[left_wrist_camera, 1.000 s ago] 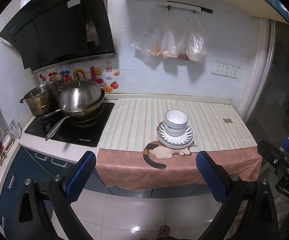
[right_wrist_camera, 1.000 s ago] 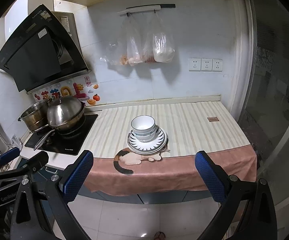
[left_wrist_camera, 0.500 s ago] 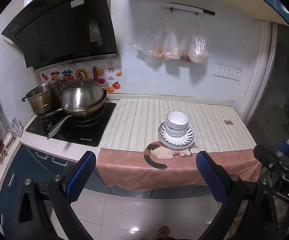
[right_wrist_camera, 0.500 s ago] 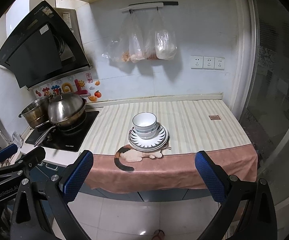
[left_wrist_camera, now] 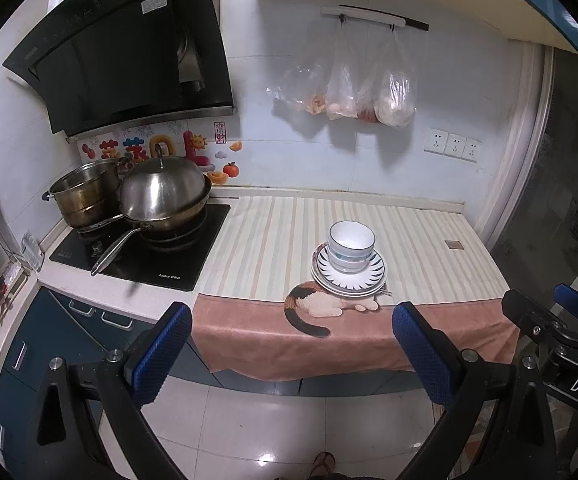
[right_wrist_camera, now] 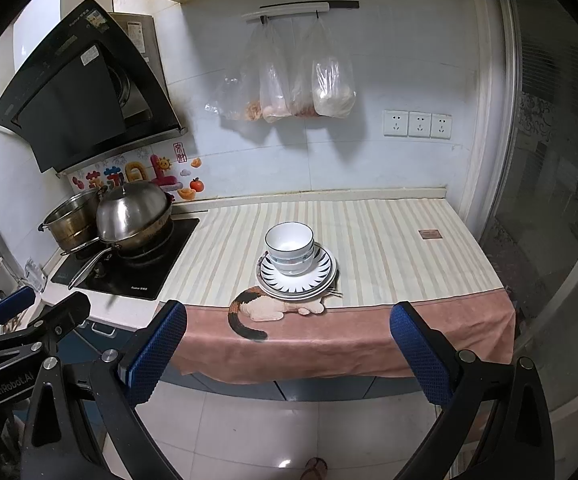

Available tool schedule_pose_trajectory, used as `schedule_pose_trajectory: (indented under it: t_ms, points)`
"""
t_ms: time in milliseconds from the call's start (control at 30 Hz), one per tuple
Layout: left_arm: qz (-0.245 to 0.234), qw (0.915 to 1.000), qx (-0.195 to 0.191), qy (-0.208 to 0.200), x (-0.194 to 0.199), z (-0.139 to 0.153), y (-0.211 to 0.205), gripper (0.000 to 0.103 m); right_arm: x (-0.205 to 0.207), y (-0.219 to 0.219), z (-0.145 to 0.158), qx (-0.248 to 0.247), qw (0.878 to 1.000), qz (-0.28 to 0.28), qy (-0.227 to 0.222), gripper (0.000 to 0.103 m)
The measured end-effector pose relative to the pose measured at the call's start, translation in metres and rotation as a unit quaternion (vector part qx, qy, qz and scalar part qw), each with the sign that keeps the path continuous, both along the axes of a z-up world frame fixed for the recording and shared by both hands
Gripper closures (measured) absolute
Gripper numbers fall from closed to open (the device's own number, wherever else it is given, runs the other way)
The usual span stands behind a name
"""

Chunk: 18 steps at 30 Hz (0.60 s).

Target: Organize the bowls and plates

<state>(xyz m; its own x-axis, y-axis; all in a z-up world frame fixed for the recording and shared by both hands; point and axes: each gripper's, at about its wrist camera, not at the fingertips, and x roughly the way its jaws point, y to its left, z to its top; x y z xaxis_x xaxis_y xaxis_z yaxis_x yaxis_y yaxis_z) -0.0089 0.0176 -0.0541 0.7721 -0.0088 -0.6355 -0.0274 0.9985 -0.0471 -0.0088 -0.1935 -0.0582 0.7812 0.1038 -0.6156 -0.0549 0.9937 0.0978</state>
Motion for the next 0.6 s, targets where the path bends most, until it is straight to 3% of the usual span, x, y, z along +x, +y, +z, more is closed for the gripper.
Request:
schedule_pose_trajectory:
  t_ms: [600]
  points:
    - [0.005, 1.0, 0.004, -0.004, -0.0016, 0.0018, -0.0073, 0.0, 0.0045, -0.0089, -0.0047, -0.003, 1.0, 0.004, 0.0, 0.0]
